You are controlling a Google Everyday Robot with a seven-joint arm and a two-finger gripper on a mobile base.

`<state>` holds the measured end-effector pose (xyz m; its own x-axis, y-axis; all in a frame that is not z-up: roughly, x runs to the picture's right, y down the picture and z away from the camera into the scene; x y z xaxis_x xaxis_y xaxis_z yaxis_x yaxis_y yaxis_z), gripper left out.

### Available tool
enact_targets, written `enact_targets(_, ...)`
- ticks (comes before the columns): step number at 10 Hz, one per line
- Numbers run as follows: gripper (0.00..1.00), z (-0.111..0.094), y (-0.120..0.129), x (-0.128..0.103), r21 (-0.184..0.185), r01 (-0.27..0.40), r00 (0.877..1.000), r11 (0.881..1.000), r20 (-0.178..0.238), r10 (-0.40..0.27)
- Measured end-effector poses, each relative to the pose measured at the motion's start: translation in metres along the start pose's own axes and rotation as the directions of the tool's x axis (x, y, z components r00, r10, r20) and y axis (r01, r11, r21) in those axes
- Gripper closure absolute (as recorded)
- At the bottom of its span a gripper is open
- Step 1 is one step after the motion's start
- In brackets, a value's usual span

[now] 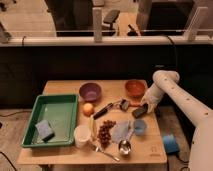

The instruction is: Place brush in tray

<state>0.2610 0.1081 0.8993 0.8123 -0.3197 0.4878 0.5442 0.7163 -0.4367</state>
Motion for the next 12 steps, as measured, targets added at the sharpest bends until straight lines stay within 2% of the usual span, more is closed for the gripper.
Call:
enact_targets(1,0.47,-0.001,0.001,-0.006,-0.001,0.021,1.000,1.000,0.007,-0.021)
enact_targets(4,0.22,-0.004,-0.002,-0.019,-0.001,0.055,0.998,0.998,0.014,-0.055)
enact_targets(12,0.20,-0.008,-0.017,-0.046,-0.023,0.131,0.991,0.991,-0.002,-0.131)
